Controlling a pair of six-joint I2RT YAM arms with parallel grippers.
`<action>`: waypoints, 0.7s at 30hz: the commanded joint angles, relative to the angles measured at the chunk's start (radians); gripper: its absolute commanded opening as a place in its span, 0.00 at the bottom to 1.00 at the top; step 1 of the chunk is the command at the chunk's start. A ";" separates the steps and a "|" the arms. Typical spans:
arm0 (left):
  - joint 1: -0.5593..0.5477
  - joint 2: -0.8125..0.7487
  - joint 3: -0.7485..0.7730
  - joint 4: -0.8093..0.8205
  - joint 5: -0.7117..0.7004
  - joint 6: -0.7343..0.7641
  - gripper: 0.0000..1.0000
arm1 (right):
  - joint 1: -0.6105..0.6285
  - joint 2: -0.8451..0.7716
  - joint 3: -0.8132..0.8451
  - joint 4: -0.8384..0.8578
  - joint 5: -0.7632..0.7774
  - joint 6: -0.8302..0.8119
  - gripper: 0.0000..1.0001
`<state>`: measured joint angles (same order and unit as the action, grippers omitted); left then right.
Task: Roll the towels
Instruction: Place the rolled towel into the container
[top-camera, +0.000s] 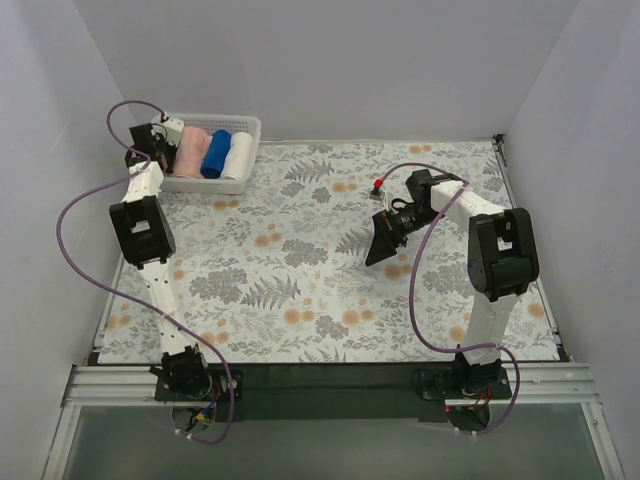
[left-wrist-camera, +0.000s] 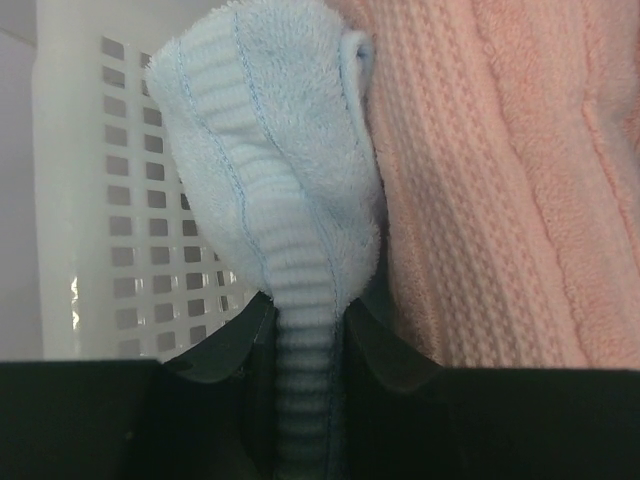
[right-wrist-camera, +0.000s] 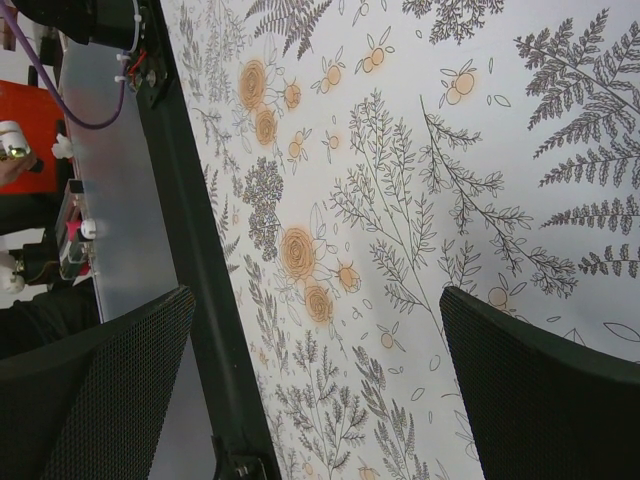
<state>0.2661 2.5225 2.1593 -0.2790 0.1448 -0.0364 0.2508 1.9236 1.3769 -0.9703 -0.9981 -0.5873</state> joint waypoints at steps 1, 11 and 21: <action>-0.010 0.039 0.028 -0.166 -0.031 -0.019 0.00 | -0.001 0.002 -0.004 -0.027 -0.033 -0.013 0.99; -0.005 0.025 0.034 -0.206 -0.027 -0.007 0.26 | -0.001 0.002 -0.001 -0.033 -0.034 -0.016 0.99; -0.005 -0.057 0.079 -0.183 -0.031 0.012 0.51 | -0.001 -0.006 0.013 -0.038 -0.046 -0.014 0.99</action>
<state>0.2642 2.5431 2.2158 -0.3832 0.1207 -0.0353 0.2508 1.9240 1.3769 -0.9783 -1.0092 -0.5877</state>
